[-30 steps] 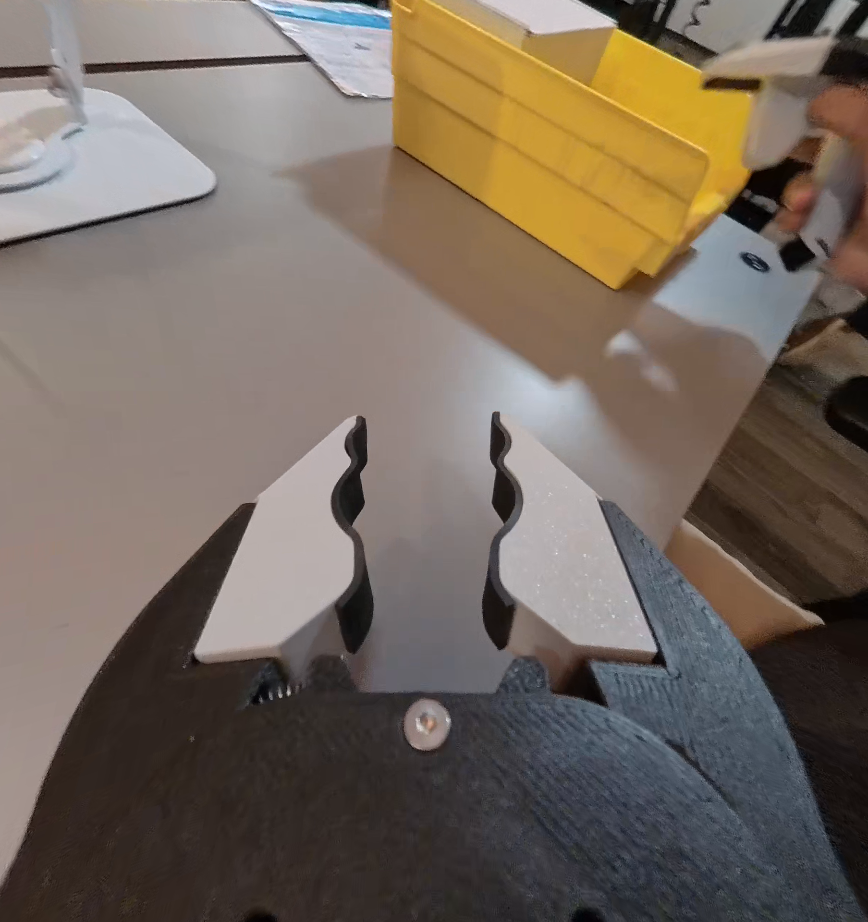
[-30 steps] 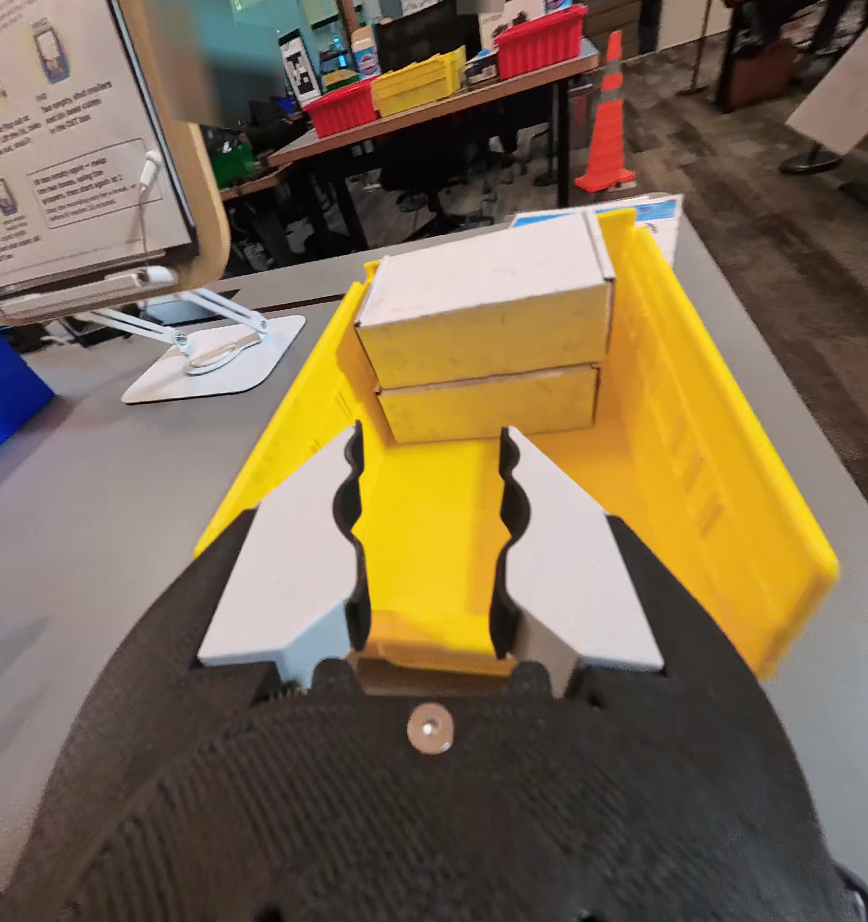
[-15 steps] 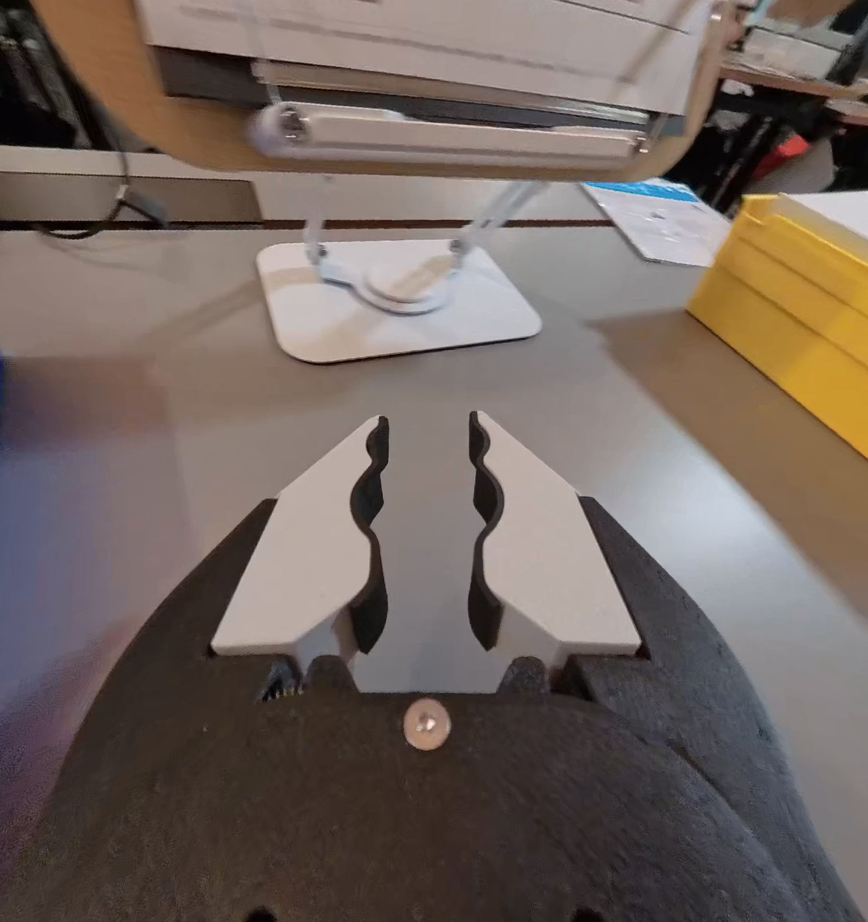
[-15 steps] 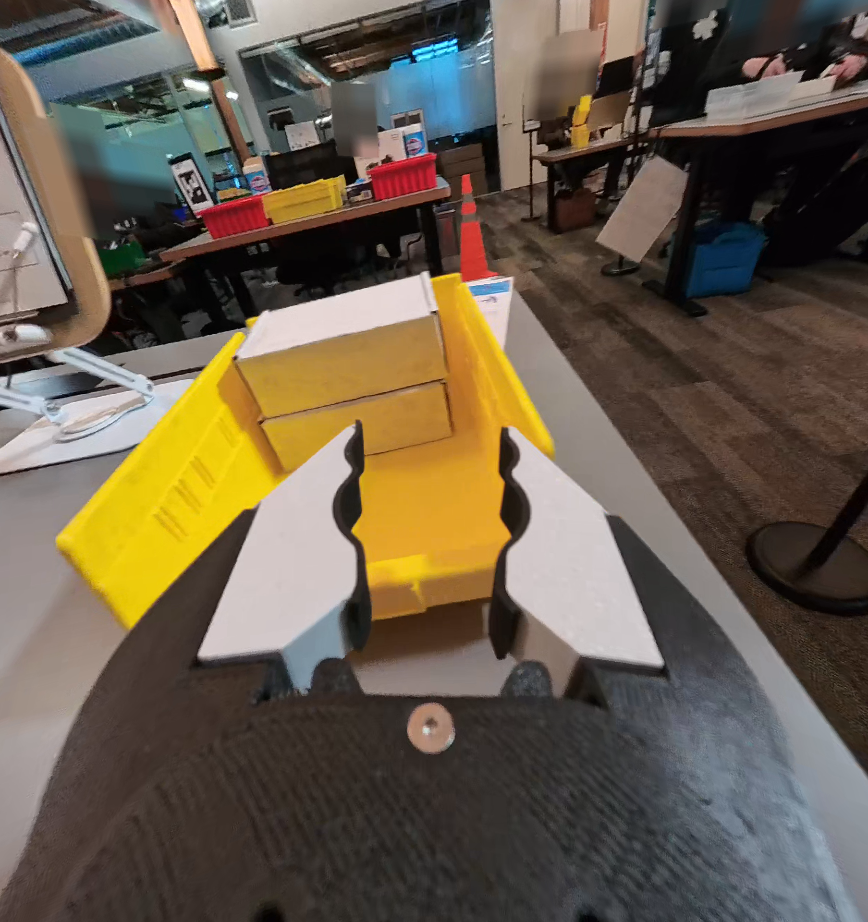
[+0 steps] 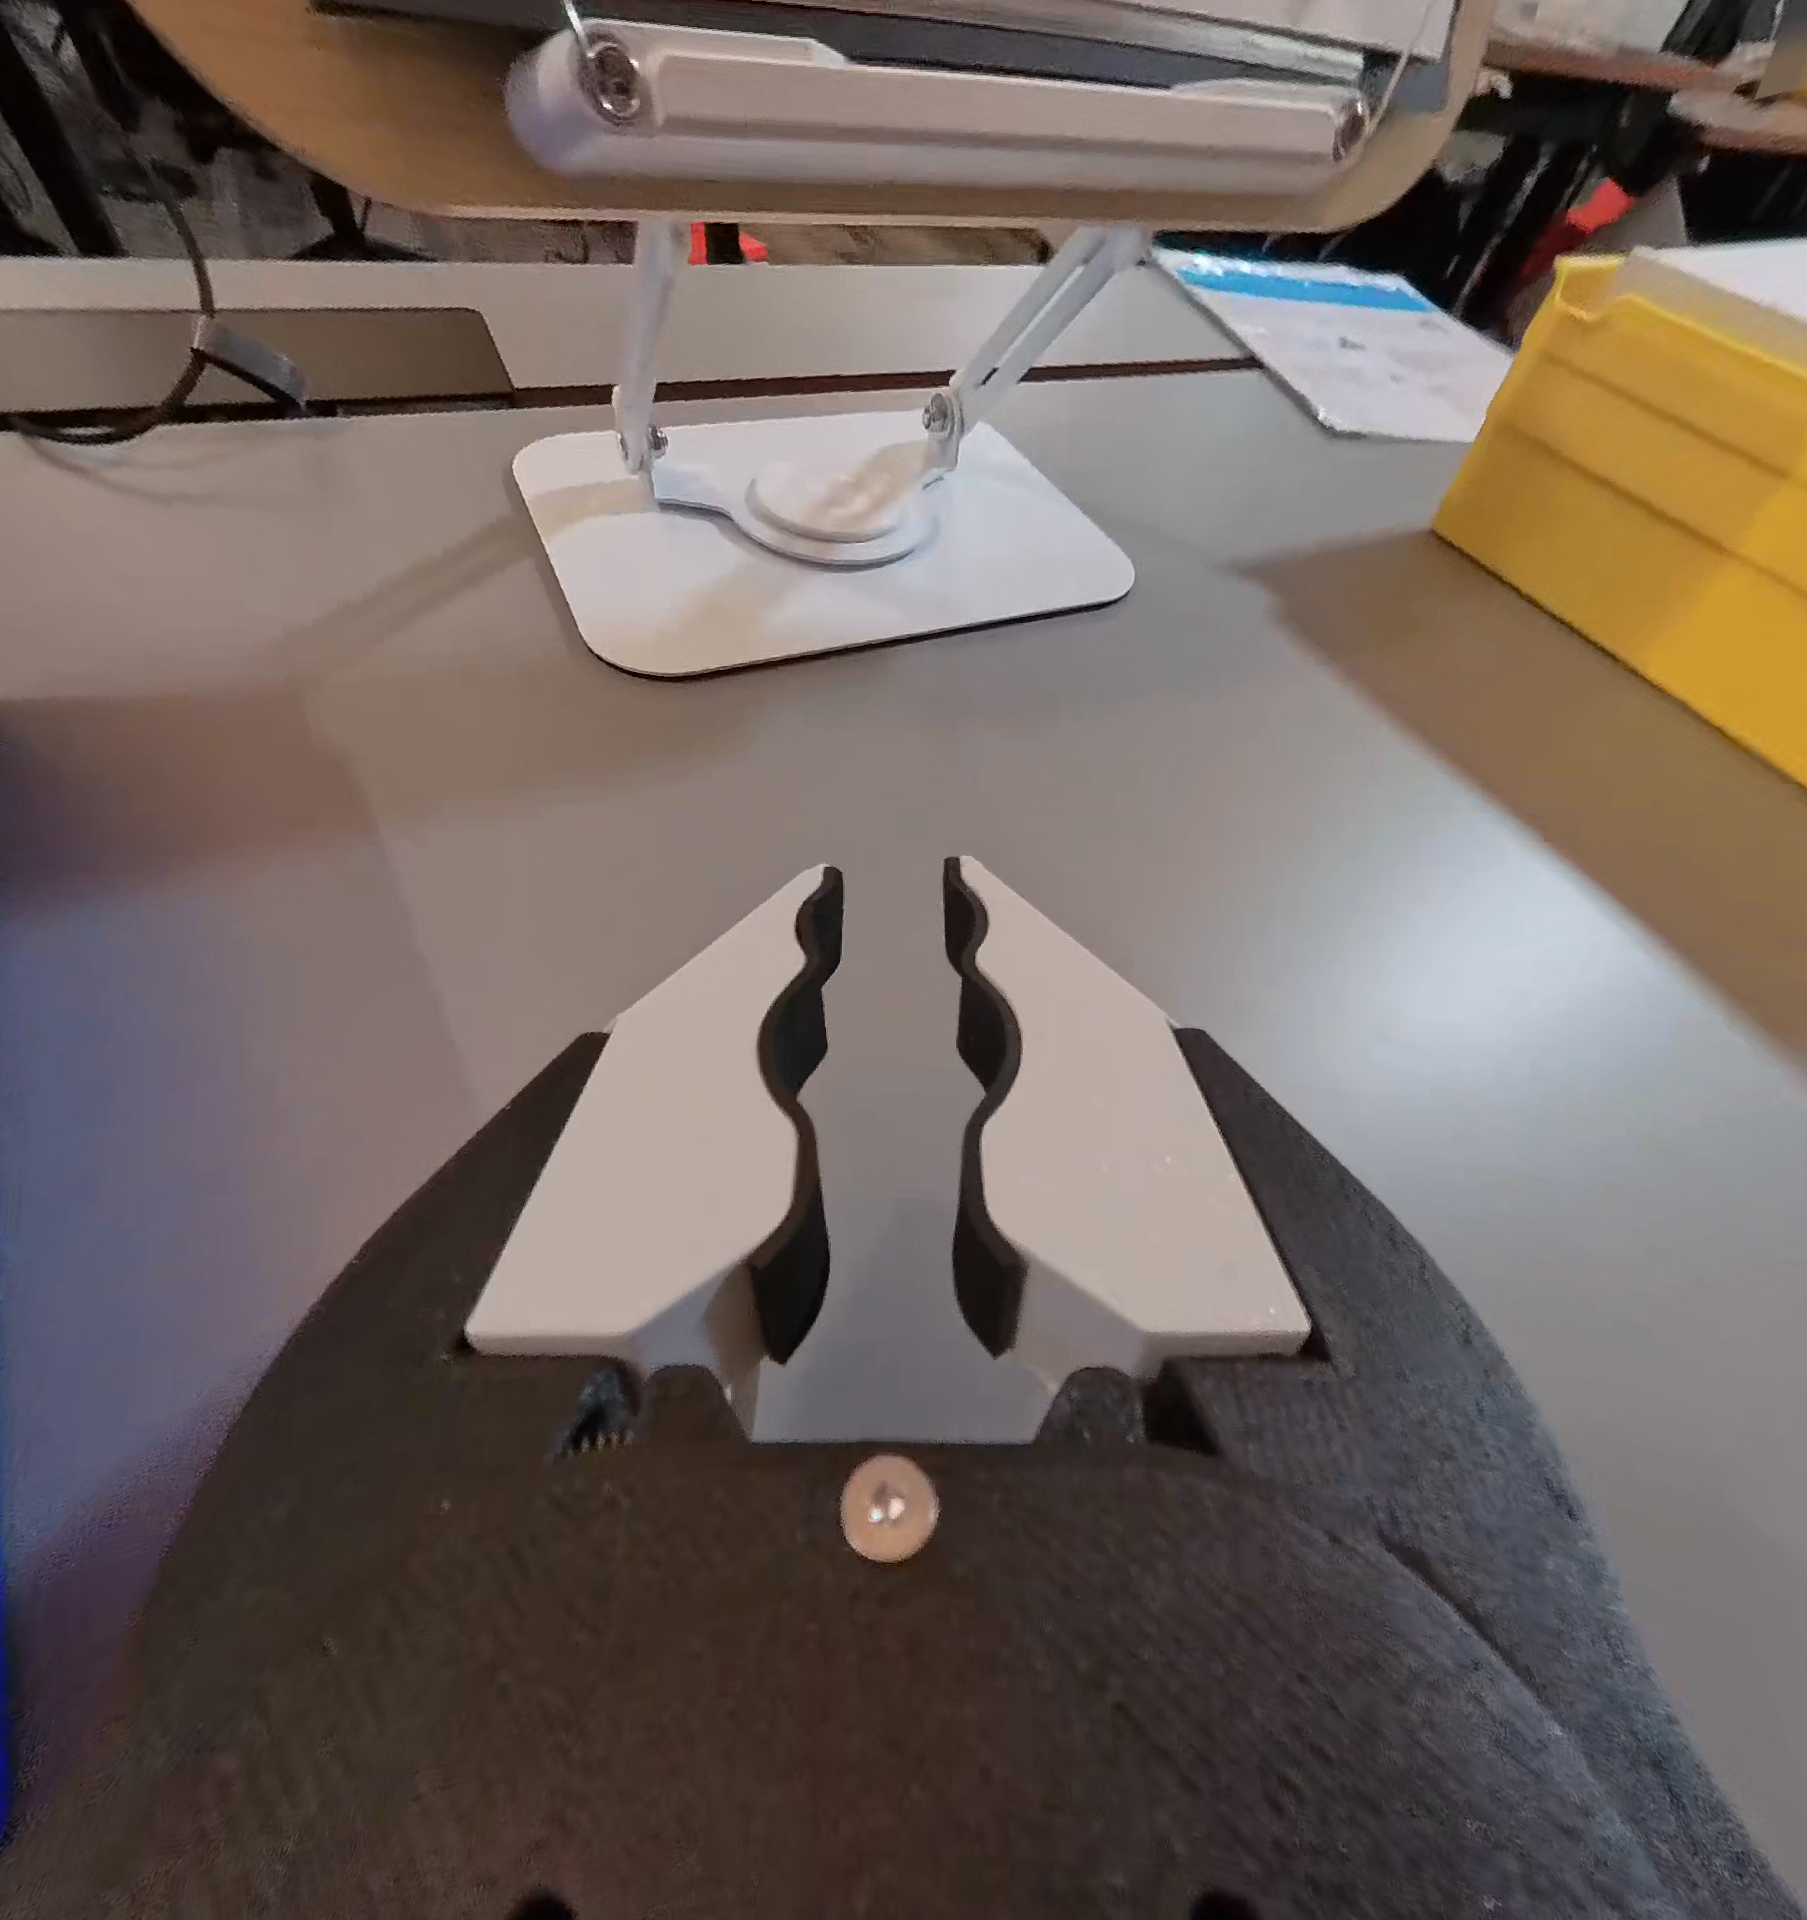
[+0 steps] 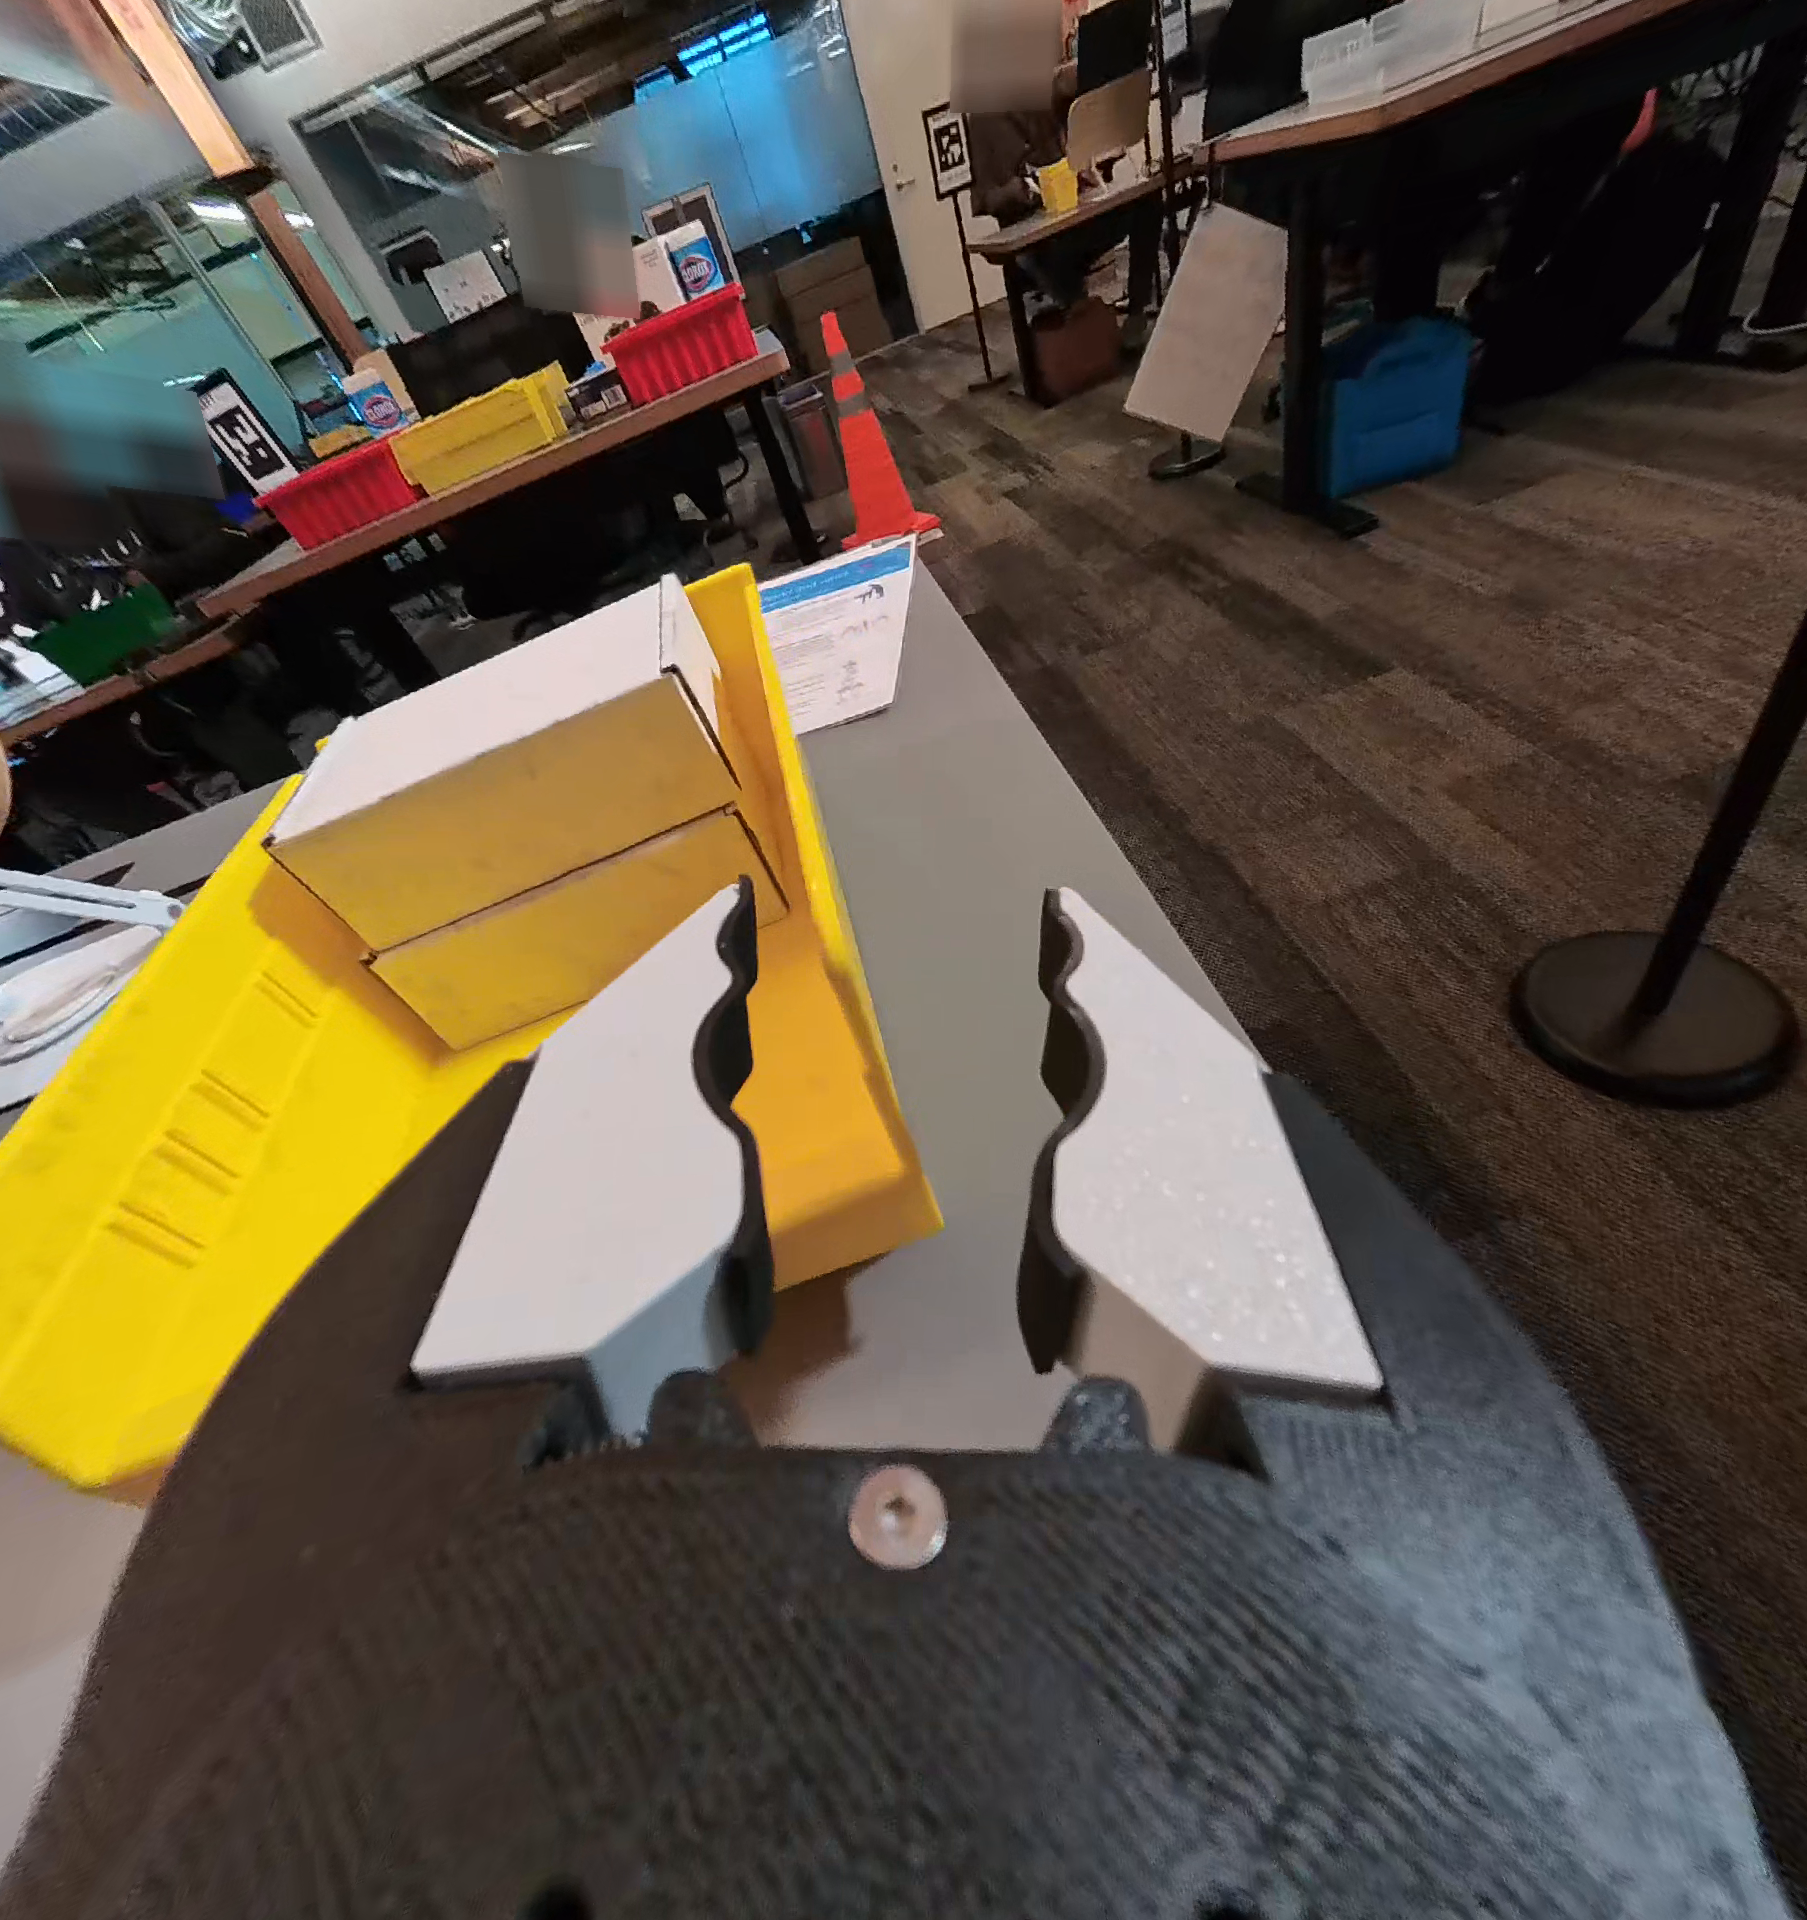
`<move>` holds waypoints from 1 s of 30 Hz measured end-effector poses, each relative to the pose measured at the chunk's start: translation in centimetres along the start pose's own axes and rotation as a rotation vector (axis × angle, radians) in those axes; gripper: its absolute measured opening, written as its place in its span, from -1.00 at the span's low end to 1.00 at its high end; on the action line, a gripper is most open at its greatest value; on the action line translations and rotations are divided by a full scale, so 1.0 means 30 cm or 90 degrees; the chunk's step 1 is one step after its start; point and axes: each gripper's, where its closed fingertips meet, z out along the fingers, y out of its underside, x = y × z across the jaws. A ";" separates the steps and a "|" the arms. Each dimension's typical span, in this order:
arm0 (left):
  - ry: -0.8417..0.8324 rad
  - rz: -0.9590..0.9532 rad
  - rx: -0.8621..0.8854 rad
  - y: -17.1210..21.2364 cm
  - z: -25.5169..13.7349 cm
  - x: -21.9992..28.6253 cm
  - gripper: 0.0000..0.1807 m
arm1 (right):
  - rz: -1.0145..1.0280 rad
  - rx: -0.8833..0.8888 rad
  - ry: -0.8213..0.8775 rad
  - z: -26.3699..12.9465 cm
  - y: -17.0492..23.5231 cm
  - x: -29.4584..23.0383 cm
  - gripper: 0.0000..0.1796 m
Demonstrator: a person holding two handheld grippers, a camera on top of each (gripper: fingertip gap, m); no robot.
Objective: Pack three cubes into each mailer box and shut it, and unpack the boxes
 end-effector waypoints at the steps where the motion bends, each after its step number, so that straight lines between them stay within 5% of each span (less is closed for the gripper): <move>1: 0.002 -0.019 0.005 -0.003 -0.002 0.001 -0.75 | 0.003 -0.001 -0.004 0.004 0.002 0.000 -0.40; 8: 0.035 -0.076 0.019 -0.005 -0.018 0.023 -0.77 | -0.022 0.025 -0.062 0.025 -0.022 -0.098 -0.47; 15: 0.042 -0.082 0.008 0.014 -0.030 0.020 -0.79 | -0.212 0.030 -0.067 0.066 -0.016 -0.255 -0.46; 30: 0.031 -0.099 0.007 0.037 -0.090 -0.012 -0.60 | -0.209 0.009 -0.119 0.140 0.017 -0.352 -0.43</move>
